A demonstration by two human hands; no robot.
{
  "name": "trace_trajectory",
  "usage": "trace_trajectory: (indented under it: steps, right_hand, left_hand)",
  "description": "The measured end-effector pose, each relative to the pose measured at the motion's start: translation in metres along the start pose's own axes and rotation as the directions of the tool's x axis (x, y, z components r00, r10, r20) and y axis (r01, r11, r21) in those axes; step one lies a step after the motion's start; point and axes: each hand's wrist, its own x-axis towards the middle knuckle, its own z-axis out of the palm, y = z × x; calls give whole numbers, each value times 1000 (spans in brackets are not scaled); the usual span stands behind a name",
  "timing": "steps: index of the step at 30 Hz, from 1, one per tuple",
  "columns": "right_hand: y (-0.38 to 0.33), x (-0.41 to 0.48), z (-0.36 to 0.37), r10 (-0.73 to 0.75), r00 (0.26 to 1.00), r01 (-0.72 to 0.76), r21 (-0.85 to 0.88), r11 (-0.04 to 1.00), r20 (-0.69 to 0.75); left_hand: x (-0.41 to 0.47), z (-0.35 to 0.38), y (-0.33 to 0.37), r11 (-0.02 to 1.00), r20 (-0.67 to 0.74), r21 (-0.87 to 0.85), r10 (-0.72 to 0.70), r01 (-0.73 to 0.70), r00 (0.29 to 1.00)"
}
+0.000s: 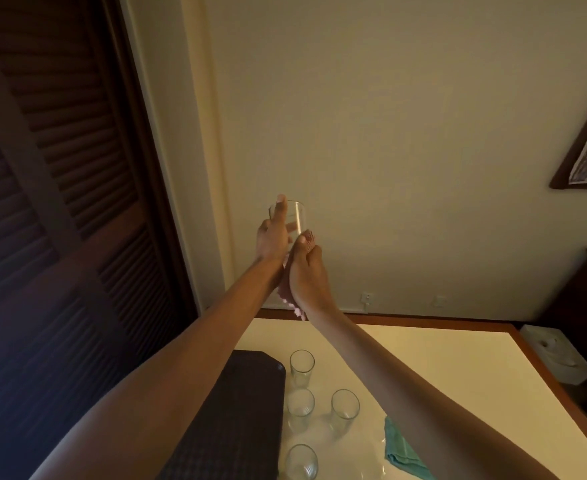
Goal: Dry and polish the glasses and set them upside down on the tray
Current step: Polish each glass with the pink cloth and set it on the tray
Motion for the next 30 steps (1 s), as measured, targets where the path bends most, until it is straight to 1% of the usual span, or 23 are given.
trace_trajectory:
  steps: [2,4,5,6,7,8,9,10,12,14,16,18,19,20,22,23,24,25,26,27,28,29,30]
  right_hand:
    - [-2,6,0,-122,990,121,-17,992,-76]
    - [-5,15,-4,-96,984,111,93,989,-151]
    - [-9,19,-6,24,984,22,251,968,-179]
    - [-13,24,-8,212,965,-123,443,888,-157]
    - [-15,26,-14,389,917,-264,595,759,-89]
    - [-14,30,-18,508,861,-370,684,629,-1]
    - [-15,31,-24,564,823,-438,709,554,67]
    - [-14,31,-28,594,798,-473,713,517,99]
    - [-10,26,-32,609,793,-460,674,578,19]
    - [1,19,-29,523,837,-336,602,725,-162]
    - [12,12,-24,245,904,-92,400,912,-350]
    - [19,6,-20,-57,926,143,207,968,-373]
    - [15,4,-20,-109,920,181,160,970,-376]
    - [11,3,-24,-119,917,184,140,973,-380]
    - [0,3,-34,-39,923,107,158,982,-382]
    - [-6,5,-40,83,939,-20,189,982,-333]
    - [-10,8,-47,235,945,-181,232,956,-227]
    - [-16,10,-53,371,921,-335,244,910,-117]
    - [-21,12,-58,447,894,-429,229,874,-30]
    - [-23,12,-60,472,882,-457,217,863,-18]
    - [-26,11,-59,483,875,-463,215,860,-47]
    - [-28,8,-56,481,872,-452,234,861,-86]
    - [-27,6,-53,455,881,-412,263,872,-131]
  left_hand:
    - [0,3,3,993,21,-111,-27,29,999]
    - [1,5,4,981,31,-191,-35,41,999]
    - [1,7,6,983,32,-183,-9,15,999]
    - [2,6,6,992,47,-121,22,-16,999]
    - [2,7,4,999,77,-18,51,-50,996]
    - [4,3,3,989,118,114,79,-93,990]
    - [5,-1,3,961,161,239,100,-137,982]
    - [5,-6,3,923,189,343,116,-176,975]
    - [6,-14,4,819,244,515,144,-254,959]
    - [5,-17,6,705,296,640,141,-306,945]
    - [4,-15,10,662,272,707,71,-250,960]
    - [-1,-12,16,668,181,738,-65,-92,981]
    - [-4,-10,18,651,160,757,-92,-63,983]
    - [-6,-8,17,617,169,781,-59,-97,984]
    - [-8,-5,10,527,244,798,163,-294,956]
    - [-10,-6,5,493,285,765,316,-414,905]
    - [-10,-9,0,443,332,718,460,-537,824]
    - [-9,-13,-3,363,397,666,568,-652,722]
    - [-7,-18,-7,283,456,620,628,-731,630]
    - [-4,-22,-10,241,492,575,661,-782,566]
    - [-1,-24,-13,241,490,555,679,-796,547]
    - [-1,-23,-15,276,461,545,690,-792,558]
    - [-2,-20,-17,362,408,549,671,-753,619]
